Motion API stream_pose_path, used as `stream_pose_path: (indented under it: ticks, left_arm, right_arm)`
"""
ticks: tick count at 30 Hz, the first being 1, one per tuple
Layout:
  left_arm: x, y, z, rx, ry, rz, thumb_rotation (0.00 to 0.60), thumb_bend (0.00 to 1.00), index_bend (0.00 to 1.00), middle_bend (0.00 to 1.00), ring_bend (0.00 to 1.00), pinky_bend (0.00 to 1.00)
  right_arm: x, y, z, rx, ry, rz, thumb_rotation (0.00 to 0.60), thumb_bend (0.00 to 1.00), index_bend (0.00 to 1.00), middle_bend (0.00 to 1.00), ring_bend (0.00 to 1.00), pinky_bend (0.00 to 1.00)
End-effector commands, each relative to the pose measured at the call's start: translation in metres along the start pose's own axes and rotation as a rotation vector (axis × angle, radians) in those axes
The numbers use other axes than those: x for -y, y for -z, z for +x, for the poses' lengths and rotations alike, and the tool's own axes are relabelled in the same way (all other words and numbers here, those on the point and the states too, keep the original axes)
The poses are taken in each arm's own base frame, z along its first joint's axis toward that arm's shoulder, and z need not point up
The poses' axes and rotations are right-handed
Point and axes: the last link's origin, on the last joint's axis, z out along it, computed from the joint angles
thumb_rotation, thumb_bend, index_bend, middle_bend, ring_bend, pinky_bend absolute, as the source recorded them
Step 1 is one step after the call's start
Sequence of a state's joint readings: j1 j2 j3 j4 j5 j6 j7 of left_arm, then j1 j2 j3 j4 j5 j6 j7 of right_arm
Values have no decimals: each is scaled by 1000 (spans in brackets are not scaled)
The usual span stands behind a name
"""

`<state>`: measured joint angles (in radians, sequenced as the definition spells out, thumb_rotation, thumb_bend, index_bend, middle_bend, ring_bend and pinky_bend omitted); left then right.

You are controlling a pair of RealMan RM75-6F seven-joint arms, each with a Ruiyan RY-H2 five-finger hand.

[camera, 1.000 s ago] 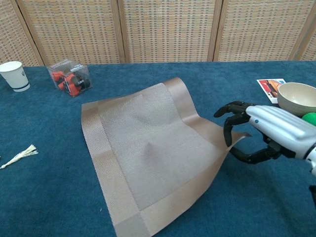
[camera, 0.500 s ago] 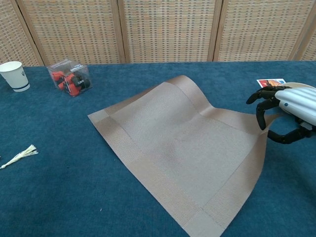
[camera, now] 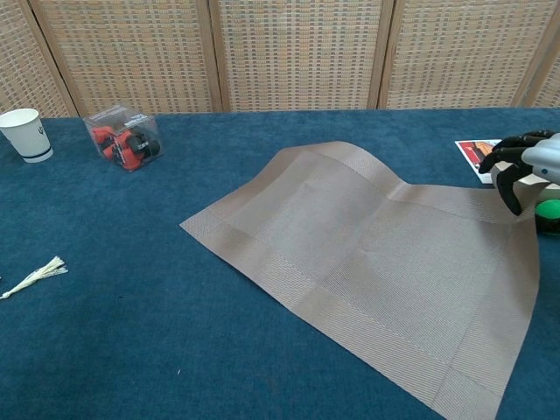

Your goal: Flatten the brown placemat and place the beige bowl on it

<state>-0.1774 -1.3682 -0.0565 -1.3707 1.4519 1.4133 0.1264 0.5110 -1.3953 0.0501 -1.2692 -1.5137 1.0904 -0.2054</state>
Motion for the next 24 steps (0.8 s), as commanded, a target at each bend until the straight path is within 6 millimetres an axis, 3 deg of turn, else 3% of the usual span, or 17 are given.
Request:
stream_pose_path:
  ticks: [1,8,11,18,24]
  left_arm:
    - [0,0,0,0,-1,-1,600,169,74,0,0,0]
    - [-1,0,-1,2,-4,-1,600,168,74,0,0,0]
    - [-1,0,-1,3,-6,-1,600,169,74,0,0,0]
    - [-1,0,-1,0,-4,0,600,169,74,0,0,0]
    - [-1,-1,-1,0,-2,-1,600,169,74,0,0,0]
  right_arm:
    - [-7,-2,6,29,29,4,600,571,674,276,137,151]
    - [-16,-1,16,1,143,2,600,554,665,269,137,144]
    - [-17,2,19,-19,175,-2,600,499,626,237,133,120]
    - [-23,14,26,-37,185,-69,600,296,337,20,10,42]
    - [-30,32,37,-105,105,-152,600,240,188,0,0,22]
